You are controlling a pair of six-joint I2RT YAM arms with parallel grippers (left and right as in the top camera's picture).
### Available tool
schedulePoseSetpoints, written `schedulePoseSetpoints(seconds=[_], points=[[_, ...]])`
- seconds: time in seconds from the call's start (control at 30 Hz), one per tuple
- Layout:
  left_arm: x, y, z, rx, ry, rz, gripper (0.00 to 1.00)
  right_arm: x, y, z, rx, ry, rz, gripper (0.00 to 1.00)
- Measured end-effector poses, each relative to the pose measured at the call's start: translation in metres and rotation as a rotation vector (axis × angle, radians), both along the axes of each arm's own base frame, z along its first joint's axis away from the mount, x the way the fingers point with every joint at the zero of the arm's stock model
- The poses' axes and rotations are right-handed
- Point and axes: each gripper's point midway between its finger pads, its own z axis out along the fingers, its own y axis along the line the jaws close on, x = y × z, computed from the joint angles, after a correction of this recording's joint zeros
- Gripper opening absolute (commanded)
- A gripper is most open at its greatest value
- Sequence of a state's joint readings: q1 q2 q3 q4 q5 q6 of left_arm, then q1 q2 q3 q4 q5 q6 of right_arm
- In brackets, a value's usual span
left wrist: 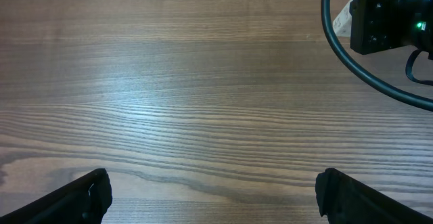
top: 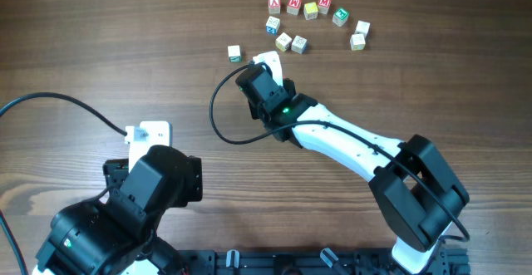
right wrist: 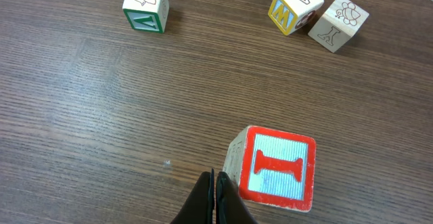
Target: Form a tower
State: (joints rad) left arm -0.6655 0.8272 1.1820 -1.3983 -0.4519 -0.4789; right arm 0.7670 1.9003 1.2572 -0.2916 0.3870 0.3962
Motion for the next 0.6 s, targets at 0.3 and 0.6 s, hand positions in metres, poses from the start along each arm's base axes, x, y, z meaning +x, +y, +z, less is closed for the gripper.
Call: schedulePoseSetpoints(seconds=[0.3, 0.6], points=[[0.0000, 0.0000, 0.0000, 0.000, 0.000, 0.000, 1.00, 0.0003, -0.0005, 0.0002, 0.003, -0.001, -0.007, 0.04], [0.0000, 0.0000, 0.0000, 0.000, 0.000, 0.000, 1.00, 0.0005, -0.0012, 0.0003, 0.000, -0.003, -0.010, 0.04]])
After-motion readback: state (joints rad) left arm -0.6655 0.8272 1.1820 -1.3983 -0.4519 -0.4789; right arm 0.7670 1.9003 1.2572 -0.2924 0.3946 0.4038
